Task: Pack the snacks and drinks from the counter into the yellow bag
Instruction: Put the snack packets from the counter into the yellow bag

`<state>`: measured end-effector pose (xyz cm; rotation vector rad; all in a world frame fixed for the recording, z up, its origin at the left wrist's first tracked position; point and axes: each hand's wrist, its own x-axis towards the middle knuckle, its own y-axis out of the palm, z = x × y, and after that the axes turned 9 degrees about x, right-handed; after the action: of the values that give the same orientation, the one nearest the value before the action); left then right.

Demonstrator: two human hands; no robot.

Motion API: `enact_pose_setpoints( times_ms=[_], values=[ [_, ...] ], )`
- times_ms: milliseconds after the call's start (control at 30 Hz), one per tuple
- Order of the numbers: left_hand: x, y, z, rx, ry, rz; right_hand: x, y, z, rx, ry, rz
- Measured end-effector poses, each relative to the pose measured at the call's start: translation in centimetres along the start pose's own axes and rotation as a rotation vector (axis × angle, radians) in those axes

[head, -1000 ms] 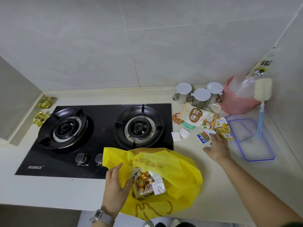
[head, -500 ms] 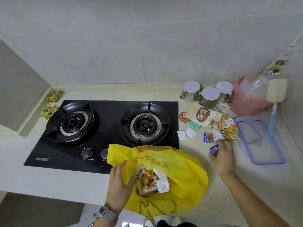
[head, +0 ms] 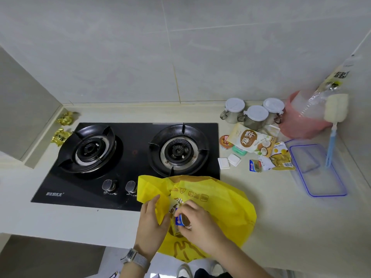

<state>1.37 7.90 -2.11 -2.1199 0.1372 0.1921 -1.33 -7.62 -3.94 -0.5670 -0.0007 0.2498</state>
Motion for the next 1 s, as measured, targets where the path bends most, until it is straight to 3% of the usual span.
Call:
enact_pose_setpoints(
  times_ms=[333,533,667,1000],
  values=[
    [-0.8,-0.2,0.6,0.000,-0.002,-0.012,-0.1,1.4,-1.0,-0.122,-0.045,-0.016],
    [-1.1,-0.4,1.2,-0.006,-0.019,-0.008,-0.2,0.7,-2.0,-0.031,0.026,-0.158],
    [-1.3,-0.2,1.2,0.001,-0.030,-0.004,-0.3,-0.5,-3.5,-0.117,0.100,-0.287],
    [-1.1,0.0,1.0,0.002,-0.021,0.000,-3.0,0.1,-3.8,-0.242,0.190,0.025]
  ],
)
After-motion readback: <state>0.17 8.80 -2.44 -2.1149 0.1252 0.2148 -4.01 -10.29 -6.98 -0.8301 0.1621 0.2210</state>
